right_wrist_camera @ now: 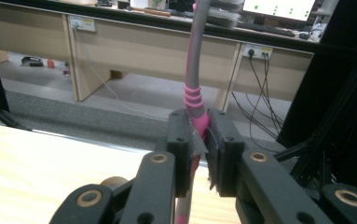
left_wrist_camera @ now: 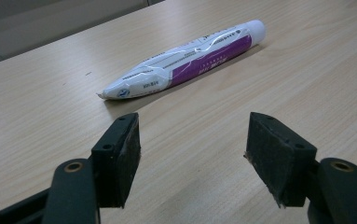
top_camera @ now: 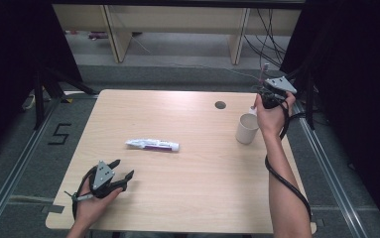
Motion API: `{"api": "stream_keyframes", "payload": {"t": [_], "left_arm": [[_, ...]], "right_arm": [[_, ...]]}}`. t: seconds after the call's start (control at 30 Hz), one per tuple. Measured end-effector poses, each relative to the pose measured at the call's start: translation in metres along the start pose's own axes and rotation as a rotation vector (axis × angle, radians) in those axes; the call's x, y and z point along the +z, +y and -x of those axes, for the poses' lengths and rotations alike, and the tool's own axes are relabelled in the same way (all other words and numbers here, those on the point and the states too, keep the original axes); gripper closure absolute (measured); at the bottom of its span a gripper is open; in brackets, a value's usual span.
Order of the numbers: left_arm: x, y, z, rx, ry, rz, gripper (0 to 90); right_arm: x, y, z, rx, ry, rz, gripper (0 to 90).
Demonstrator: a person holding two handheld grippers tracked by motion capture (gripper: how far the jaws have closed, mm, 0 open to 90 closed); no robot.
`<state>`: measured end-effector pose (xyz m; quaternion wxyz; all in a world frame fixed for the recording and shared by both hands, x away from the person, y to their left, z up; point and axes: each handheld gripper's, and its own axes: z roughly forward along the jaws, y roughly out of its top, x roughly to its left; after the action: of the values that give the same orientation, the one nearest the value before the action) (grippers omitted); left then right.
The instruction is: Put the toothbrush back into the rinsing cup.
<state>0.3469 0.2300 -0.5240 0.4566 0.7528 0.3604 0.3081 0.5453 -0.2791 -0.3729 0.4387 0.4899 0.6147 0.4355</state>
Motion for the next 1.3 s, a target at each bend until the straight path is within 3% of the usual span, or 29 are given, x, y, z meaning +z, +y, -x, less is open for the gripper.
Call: {"api": "stream_keyframes", "payload": {"t": [0.3,0.33,0.4,0.47,0.6,0.8,0.93,1.3], "left_arm": [[-0.001,0.000,0.000,0.006,0.005,-0.007,34.9],[-0.001,0.000,0.000,0.008,0.002,-0.007,34.8],[-0.001,0.000,0.000,0.009,0.003,-0.007,34.9],[-0.001,0.000,0.000,0.008,0.003,-0.008,34.9],[-0.001,0.000,0.000,0.010,0.003,-0.009,34.9],[-0.001,0.000,0.000,0.011,0.003,-0.010,34.9],[-0.001,0.000,0.000,0.009,0.002,-0.009,34.8],[0.000,0.000,0.001,0.012,0.001,-0.002,34.8]], "right_arm": [[0.007,-0.005,0.001,0.011,-0.001,-0.014,80.5],[0.008,-0.006,0.002,-0.004,0.000,-0.016,80.5],[0.008,-0.008,0.001,0.016,-0.003,-0.028,80.5],[0.010,-0.009,0.003,-0.001,-0.001,-0.022,80.5],[0.010,-0.011,0.002,0.018,-0.002,-0.034,80.5],[0.013,-0.014,0.002,0.002,0.008,-0.040,80.5],[0.014,-0.018,-0.001,0.009,0.014,-0.073,80.4],[0.016,-0.025,-0.001,0.014,0.018,-0.101,80.4]]}}
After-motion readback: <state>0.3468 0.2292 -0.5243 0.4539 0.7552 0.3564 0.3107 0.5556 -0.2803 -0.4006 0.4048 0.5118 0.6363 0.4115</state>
